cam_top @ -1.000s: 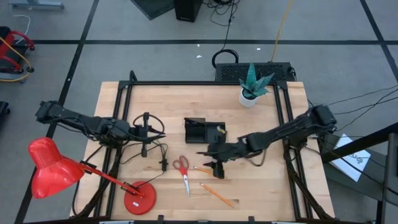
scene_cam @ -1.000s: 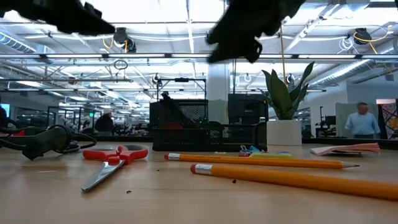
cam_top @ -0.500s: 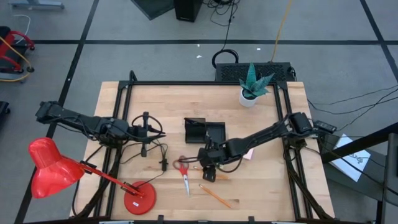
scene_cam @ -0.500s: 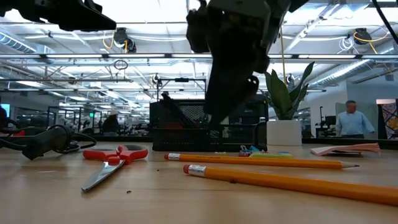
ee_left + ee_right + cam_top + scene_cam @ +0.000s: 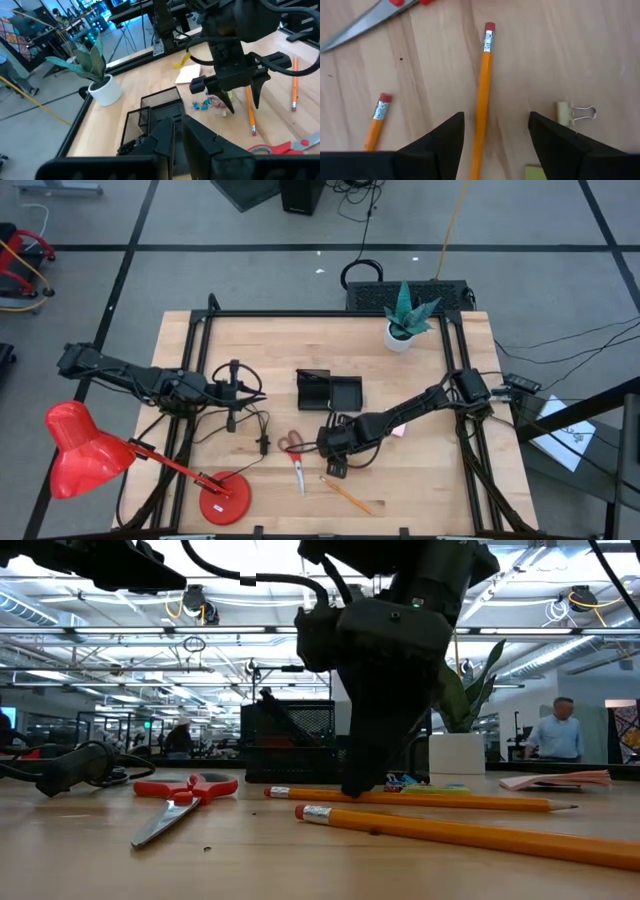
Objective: Pick and place office supplies into organizer
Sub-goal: Put the orange pencil into the black desk organizer
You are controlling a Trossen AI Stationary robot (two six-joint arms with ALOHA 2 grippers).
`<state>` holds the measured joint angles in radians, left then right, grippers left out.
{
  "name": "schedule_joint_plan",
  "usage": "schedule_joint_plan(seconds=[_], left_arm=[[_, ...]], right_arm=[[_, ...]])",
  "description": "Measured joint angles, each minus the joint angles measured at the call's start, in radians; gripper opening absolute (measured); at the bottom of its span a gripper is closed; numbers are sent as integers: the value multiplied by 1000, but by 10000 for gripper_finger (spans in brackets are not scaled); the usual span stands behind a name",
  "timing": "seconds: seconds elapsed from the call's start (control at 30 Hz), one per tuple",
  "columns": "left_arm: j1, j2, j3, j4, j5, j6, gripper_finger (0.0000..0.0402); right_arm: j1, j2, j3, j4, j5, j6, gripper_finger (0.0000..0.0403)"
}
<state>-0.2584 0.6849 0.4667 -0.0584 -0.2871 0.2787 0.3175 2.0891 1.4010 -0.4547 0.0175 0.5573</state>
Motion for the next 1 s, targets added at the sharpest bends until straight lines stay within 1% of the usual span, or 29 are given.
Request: schedule_joint_plan(seconds=[0.1, 0.23, 0.33, 0.4, 0.53, 0.63, 0.73, 0.8, 0.9, 1.0], left_arm=[[0, 0, 0, 1, 20, 0, 45], [0, 0, 0, -1, 24, 4, 45], [0, 0, 0, 0, 24, 5, 45], [0, 0, 0, 0, 24, 5, 45], [0, 0, 0, -1, 24, 5, 45], [0, 0, 0, -1, 24, 3, 45], [0, 0, 0, -1, 24, 2, 45], [0, 0, 0, 0, 24, 1, 45], [0, 0, 0, 0, 24, 1, 45], [0, 0, 0, 0, 24, 4, 45]], right_arm=[[23, 21, 0, -40, 44, -41, 214], [44, 47, -1, -100, 66, -58, 214], [66, 61, -1, -103, 105, -70, 214], [70, 65, -1, -91, 103, -66, 214], [70, 73, -1, -75, 63, -4, 202], [69, 76, 0, -68, 33, 19, 186], [69, 76, -1, -65, 25, 18, 165], [67, 76, -1, -58, 2, 5, 147], [63, 76, -1, -57, -27, -4, 110], [60, 76, -1, -54, -41, -13, 62]])
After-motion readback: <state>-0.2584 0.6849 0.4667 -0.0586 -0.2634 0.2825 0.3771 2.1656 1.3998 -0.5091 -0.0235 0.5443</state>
